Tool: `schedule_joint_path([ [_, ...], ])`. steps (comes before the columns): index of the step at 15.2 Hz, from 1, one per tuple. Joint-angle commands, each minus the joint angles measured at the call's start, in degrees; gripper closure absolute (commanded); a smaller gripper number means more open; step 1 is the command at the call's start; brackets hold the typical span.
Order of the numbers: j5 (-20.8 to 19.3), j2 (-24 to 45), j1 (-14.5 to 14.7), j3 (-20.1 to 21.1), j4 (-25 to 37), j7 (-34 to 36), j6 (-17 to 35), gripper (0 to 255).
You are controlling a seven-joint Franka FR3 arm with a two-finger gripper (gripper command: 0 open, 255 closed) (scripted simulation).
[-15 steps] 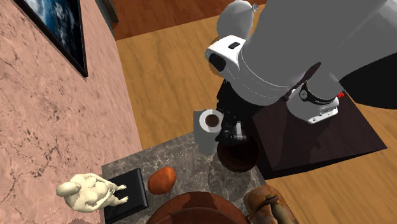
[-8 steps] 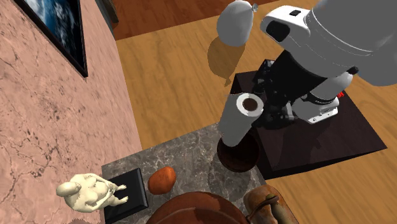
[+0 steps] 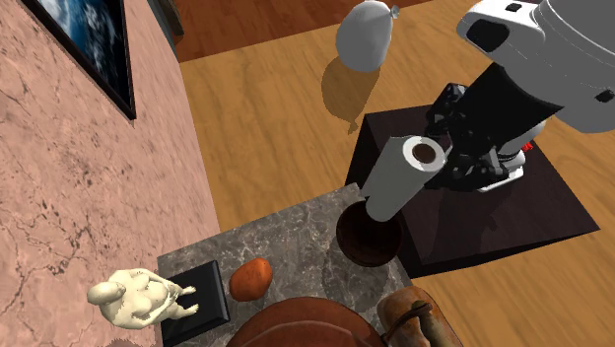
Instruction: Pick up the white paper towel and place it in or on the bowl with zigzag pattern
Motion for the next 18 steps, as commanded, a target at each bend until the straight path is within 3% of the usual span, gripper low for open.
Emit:
schedule_joint_path([
  [1, 0.19, 0.21, 0.09, 0.25, -1.55, 0.06, 1.76, 255],
  [18, 1.76, 5.73, 0.49, 3.25, -11.71, 1.33, 17.34, 255],
])
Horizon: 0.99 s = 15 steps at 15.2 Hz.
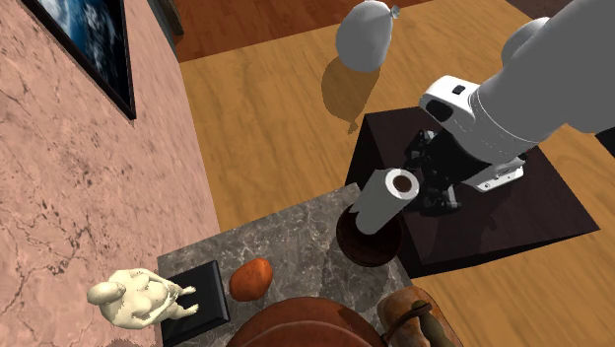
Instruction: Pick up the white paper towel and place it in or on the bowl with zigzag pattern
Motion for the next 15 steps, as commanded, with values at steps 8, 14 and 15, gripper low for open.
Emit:
schedule_joint_path([
  [8, 0.30, 3.75, -0.30, 1.32, -2.81, 0.60, 6.56, 255],
  [14, 0.30, 3.75, -0.30, 1.32, -2.81, 0.60, 6.56, 0],
  [15, 0.30, 3.75, -0.30, 1.32, -2.81, 0.60, 6.56, 0],
])
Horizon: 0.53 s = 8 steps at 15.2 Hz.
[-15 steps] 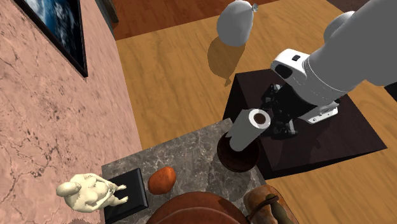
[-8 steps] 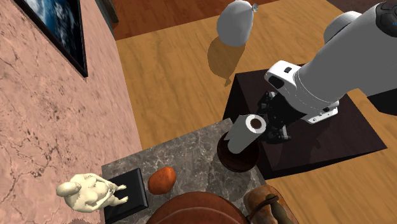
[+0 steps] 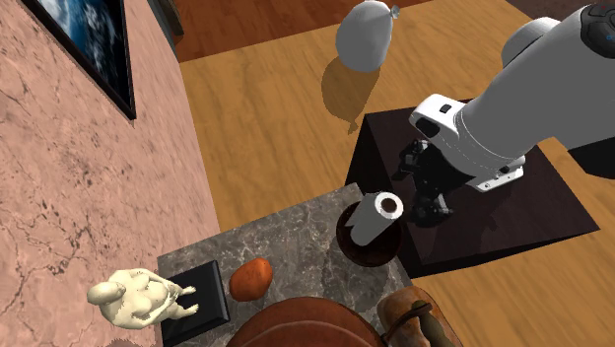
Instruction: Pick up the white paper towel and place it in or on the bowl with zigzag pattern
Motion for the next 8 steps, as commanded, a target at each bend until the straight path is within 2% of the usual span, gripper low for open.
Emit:
schedule_joint_path([
  [1, 0.00, 0.00, 0.00, 0.00, 0.00, 0.00, 0.00, 0],
  [4, 0.00, 0.00, 0.00, 0.00, 0.00, 0.00, 0.00, 0],
  [8, -0.01, -7.34, 1.27, -1.77, 3.27, -0.41, -10.62, 0],
])
